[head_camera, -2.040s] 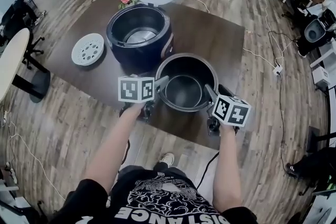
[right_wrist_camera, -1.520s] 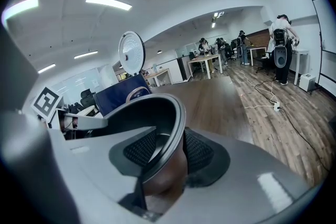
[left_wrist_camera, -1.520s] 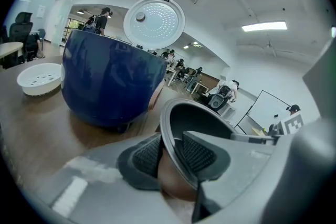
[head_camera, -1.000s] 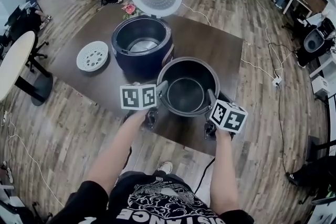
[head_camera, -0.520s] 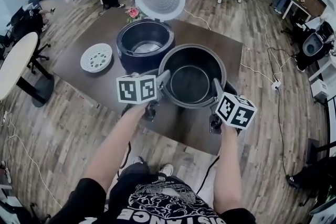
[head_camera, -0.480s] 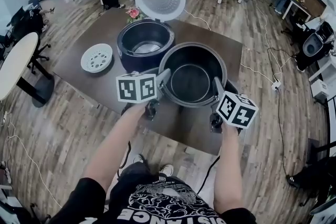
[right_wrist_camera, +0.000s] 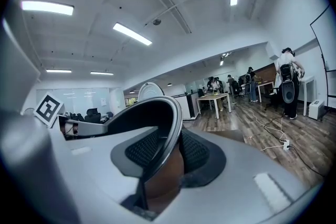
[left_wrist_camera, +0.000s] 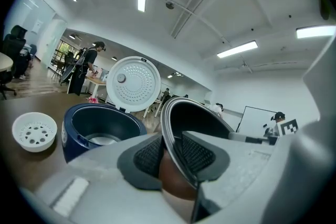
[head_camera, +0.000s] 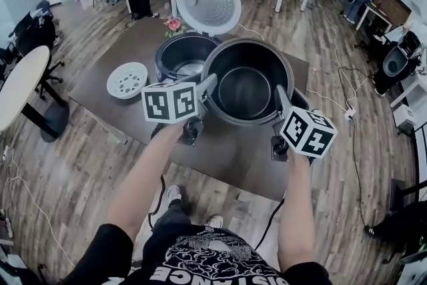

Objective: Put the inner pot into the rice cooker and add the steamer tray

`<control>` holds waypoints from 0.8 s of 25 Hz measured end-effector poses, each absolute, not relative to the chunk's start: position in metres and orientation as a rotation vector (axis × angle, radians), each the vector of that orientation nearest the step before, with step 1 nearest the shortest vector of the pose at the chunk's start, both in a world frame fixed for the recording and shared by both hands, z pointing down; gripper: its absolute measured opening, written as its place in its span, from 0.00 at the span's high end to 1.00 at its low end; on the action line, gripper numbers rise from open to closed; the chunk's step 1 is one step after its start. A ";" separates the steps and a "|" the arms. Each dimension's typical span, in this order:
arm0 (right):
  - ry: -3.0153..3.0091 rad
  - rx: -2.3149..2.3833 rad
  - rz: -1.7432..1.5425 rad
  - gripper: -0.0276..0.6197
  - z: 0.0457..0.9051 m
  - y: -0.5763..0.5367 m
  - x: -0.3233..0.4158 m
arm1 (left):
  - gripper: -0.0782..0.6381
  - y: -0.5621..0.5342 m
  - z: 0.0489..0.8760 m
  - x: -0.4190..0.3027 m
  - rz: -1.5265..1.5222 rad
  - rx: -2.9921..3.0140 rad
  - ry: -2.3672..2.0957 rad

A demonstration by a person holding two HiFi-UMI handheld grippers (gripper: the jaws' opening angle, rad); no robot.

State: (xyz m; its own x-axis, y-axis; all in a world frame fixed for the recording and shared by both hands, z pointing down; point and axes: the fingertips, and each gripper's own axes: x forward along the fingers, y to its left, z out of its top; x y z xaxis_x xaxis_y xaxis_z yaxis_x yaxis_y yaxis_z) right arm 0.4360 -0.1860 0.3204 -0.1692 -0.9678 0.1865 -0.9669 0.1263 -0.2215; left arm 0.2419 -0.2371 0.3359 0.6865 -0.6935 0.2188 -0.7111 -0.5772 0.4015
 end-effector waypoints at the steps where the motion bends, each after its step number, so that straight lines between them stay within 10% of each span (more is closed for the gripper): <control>1: 2.355 -2.020 -0.444 0.76 0.315 -0.189 0.432 | 0.73 -0.240 0.331 0.238 0.043 2.444 -1.085; 20: 2.350 -1.982 -0.285 0.75 0.259 -0.267 0.337 | 0.74 -0.324 0.274 0.146 -0.063 2.523 -1.106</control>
State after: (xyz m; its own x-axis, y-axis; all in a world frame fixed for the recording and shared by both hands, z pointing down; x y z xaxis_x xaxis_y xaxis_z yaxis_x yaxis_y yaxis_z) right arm 0.3375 -0.2674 0.2594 -0.1750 -0.9816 0.0766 -0.9715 0.1595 -0.1754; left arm 0.1458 -0.3241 0.2740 0.6887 -0.7166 0.1108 -0.6994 -0.6162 0.3620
